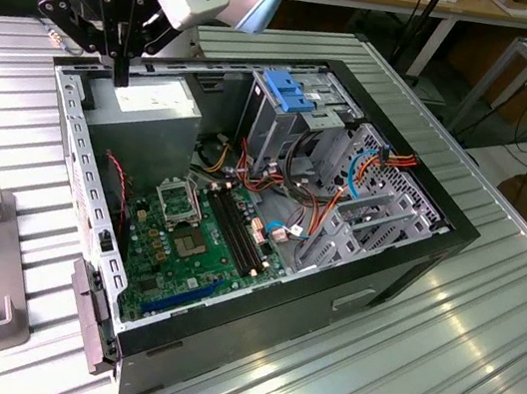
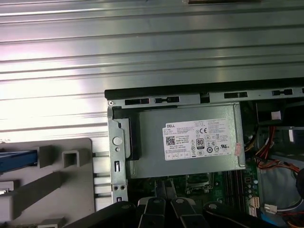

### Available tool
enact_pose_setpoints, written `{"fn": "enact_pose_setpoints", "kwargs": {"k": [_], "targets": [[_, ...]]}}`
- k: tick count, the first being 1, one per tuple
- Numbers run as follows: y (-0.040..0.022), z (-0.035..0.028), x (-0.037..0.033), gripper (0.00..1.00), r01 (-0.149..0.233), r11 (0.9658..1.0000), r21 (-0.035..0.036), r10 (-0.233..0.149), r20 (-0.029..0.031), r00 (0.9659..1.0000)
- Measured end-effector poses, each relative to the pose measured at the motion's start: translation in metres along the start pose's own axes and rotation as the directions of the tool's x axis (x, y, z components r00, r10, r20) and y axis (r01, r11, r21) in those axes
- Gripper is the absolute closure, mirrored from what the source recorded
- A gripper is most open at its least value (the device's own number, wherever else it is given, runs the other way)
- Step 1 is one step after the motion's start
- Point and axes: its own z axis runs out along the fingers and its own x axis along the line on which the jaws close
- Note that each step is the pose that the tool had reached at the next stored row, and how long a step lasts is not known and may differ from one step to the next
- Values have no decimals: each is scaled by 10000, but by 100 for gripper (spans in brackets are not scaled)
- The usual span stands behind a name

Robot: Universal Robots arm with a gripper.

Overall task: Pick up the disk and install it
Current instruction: 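Reach for the disk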

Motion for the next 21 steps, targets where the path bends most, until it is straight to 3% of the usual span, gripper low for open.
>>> {"fn": "enact_pose_setpoints", "kwargs": {"k": [21], "targets": [[-17,-6,225,90,0,10000,-1,0,0,10000]]}}
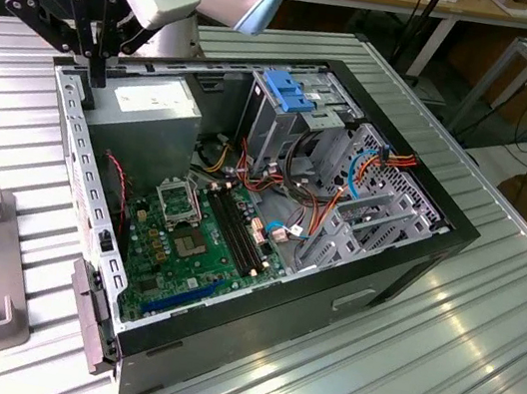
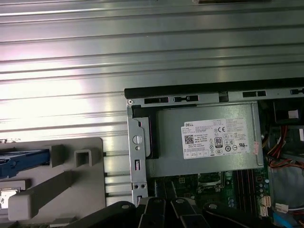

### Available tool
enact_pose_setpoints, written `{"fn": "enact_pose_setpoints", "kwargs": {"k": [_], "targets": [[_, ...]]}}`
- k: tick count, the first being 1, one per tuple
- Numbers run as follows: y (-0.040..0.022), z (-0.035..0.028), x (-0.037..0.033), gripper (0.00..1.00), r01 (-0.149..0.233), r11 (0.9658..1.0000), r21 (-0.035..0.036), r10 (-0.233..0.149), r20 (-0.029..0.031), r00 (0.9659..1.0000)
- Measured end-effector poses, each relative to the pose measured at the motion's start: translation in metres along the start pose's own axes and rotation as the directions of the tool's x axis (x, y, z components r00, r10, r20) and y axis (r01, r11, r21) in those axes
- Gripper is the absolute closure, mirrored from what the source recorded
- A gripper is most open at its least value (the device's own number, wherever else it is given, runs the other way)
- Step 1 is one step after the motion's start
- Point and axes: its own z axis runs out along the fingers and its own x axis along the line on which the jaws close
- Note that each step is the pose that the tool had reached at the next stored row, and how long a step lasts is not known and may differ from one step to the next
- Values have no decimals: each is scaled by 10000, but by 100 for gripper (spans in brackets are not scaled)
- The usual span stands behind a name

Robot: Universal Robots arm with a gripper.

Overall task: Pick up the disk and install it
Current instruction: 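Reach for the disk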

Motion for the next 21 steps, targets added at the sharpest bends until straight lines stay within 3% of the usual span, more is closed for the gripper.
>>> {"fn": "enact_pose_setpoints", "kwargs": {"k": [21], "targets": [[-19,-7,258,90,-1,10000,0,1,0,10000]]}}
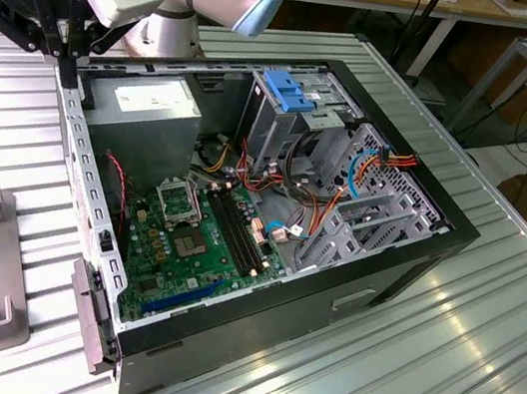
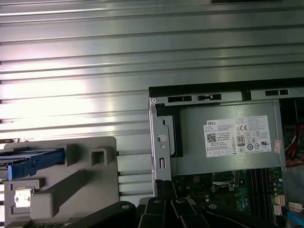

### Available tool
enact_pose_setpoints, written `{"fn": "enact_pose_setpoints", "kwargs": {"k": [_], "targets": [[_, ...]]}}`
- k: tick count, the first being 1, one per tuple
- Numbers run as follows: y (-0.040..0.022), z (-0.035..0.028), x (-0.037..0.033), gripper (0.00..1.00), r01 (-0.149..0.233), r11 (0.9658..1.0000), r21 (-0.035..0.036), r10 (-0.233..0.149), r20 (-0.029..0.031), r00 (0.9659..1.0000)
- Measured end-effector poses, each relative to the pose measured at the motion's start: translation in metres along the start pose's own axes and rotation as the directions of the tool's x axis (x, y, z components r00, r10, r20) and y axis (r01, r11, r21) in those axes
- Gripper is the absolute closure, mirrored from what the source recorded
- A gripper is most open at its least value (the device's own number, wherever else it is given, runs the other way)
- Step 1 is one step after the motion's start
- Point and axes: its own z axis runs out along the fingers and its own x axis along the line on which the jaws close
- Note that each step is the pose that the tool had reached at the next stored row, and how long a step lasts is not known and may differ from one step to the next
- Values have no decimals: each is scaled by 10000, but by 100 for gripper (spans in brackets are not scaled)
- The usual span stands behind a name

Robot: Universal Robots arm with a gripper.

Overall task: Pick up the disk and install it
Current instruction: 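Reach for the disk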

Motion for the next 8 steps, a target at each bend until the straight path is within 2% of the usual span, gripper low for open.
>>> {"fn": "enact_pose_setpoints", "kwargs": {"k": [8], "targets": [[-9,-3,111,90,1,10000,0,-1,0,10000]]}}
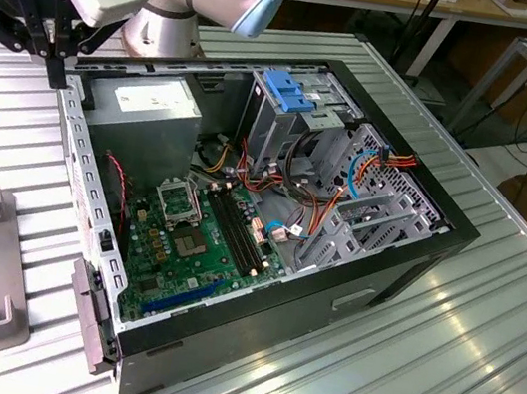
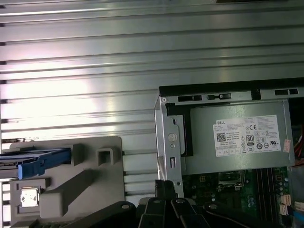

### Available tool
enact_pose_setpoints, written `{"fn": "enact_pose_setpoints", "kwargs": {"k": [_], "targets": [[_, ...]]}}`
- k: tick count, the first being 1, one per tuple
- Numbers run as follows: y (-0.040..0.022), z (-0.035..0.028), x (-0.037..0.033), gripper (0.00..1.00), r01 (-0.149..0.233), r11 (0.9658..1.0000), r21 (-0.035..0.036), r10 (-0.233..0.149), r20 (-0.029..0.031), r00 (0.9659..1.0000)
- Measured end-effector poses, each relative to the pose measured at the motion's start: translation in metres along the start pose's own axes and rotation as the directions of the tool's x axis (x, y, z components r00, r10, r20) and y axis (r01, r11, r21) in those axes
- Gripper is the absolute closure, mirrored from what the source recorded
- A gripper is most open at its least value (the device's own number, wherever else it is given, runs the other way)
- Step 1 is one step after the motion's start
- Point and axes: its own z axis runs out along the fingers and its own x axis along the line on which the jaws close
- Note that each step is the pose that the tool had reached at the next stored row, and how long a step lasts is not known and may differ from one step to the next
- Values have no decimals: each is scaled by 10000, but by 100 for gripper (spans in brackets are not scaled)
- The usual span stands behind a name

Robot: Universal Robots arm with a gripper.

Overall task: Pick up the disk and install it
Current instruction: 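Reach for the disk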

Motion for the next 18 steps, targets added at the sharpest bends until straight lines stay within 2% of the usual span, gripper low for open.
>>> {"fn": "enact_pose_setpoints", "kwargs": {"k": [12,18], "targets": [[-13,-5,180,90,0,10000,0,0,0,10000],[-18,-7,243,90,-1,10000,0,1,-1,10000]]}}
